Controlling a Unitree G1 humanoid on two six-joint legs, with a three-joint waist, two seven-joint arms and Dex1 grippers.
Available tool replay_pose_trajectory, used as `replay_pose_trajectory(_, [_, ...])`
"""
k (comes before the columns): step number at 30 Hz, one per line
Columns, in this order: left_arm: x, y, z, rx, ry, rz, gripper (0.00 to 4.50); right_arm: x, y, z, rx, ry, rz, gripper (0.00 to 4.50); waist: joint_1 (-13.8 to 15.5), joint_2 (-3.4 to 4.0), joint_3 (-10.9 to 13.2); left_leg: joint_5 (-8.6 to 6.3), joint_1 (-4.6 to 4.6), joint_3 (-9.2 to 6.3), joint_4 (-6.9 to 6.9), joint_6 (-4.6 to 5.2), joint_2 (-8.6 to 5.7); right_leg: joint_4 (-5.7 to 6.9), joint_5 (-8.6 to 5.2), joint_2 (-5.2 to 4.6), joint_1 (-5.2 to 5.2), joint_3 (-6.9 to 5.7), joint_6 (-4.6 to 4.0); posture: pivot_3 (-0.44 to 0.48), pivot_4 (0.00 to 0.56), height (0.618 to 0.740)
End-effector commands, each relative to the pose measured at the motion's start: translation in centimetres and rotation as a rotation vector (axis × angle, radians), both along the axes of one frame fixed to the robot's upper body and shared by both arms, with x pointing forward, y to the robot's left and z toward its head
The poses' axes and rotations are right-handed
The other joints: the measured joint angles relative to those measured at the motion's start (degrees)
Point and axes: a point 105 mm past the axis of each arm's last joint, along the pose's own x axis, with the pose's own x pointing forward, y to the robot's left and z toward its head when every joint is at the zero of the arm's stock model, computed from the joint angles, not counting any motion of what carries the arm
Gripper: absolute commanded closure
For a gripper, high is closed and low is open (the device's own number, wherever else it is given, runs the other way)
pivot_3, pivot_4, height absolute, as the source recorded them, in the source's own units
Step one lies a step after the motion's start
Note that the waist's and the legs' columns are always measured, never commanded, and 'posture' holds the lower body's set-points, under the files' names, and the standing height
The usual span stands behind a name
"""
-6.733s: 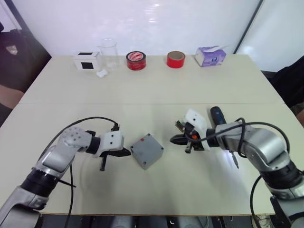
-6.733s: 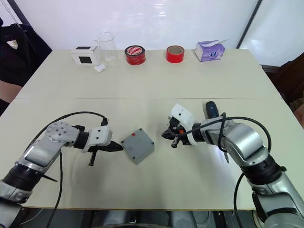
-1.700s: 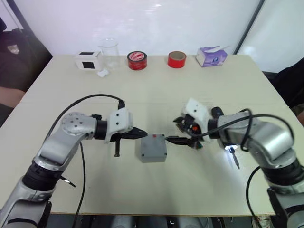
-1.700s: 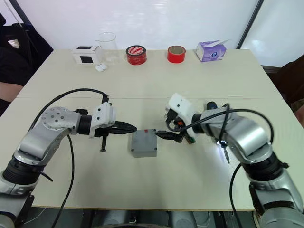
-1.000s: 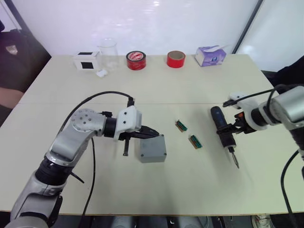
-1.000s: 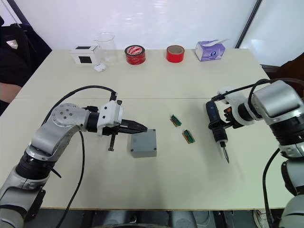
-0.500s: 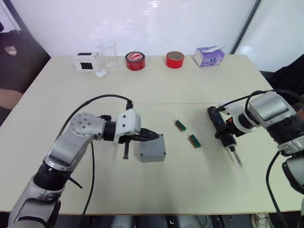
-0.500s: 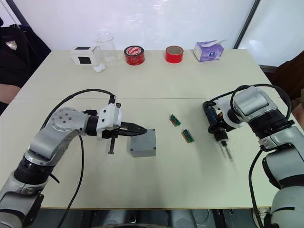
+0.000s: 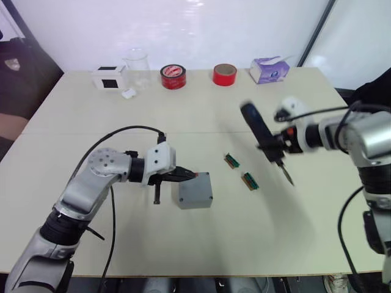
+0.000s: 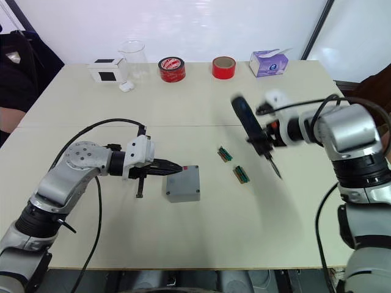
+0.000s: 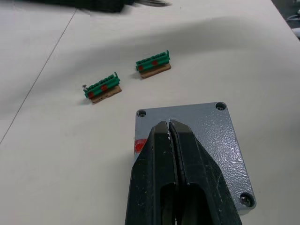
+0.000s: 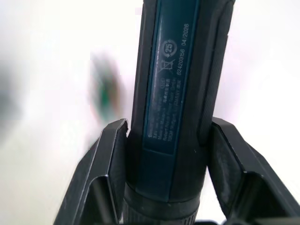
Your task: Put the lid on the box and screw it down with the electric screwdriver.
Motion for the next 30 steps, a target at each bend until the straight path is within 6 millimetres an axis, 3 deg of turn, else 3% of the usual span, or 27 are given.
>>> replay_pose_trajectory(1, [0.1,0.2,0.0,0.029,-0.011,-0.024,4.5,-3.6,1.5,4.7,0.225,-0.249,0.107,2.59,0.55,-0.02,-0.01,0.0,-0.01,-0.11,-0.04,0.0,0.06,-0.02,-0.01,0.01,0.0,-0.07,-0.02,0.0,0.15,0.739])
replay_pose_trajectory(6, [0.0,0.1,-0.6,0.054,0.011,-0.049,4.5,-6.3,3.9,3.2,0.356,-0.366,0.201,2.59,1.69,-0.11,-0.06,0.01,-0.03,-0.05,0.16,-0.01,-0.21,-0.11,0.0,-0.44,0.25,-0.13,0.0,0.0,0.15,0.739])
replay_pose_trajectory(10, [0.0,0.0,-1.0,0.062,0.019,-0.053,4.5,-7.0,5.3,1.0,0.352,-0.394,0.223,2.59,1.24,-0.1,-0.04,0.0,-0.03,0.11,0.25,-0.01,-0.35,-0.14,0.11,-0.52,0.25,0.05,0.2,0.0,0.15,0.739])
replay_pose_trajectory(16, [0.2,-0.3,-1.4,0.066,0.026,-0.052,4.5,-6.4,6.5,-1.7,0.384,-0.409,0.154,2.59,0.38,-0.1,-0.04,0.01,0.01,-0.02,0.22,-0.01,-0.24,-0.11,0.1,-0.22,0.24,-0.05,0.19,0.0,0.15,0.739])
replay_pose_trajectory(22, [0.6,-0.6,-2.0,0.075,0.034,-0.044,4.5,-5.6,6.2,-3.8,0.359,-0.427,0.079,2.59,0.24,-0.1,-0.04,0.01,0.03,0.01,0.21,-0.02,-0.21,-0.07,0.1,-0.19,0.21,-0.01,0.19,0.0,0.15,0.739])
replay_pose_trajectory(30, [0.8,-0.5,-2.5,0.087,0.039,-0.035,4.5,-5.4,6.2,-5.0,0.335,-0.457,0.042,2.59,0.29,-0.1,-0.04,0.01,0.06,0.02,0.22,-0.02,-0.22,-0.06,0.1,-0.2,0.23,-0.01,0.19,0.0,0.15,0.739])
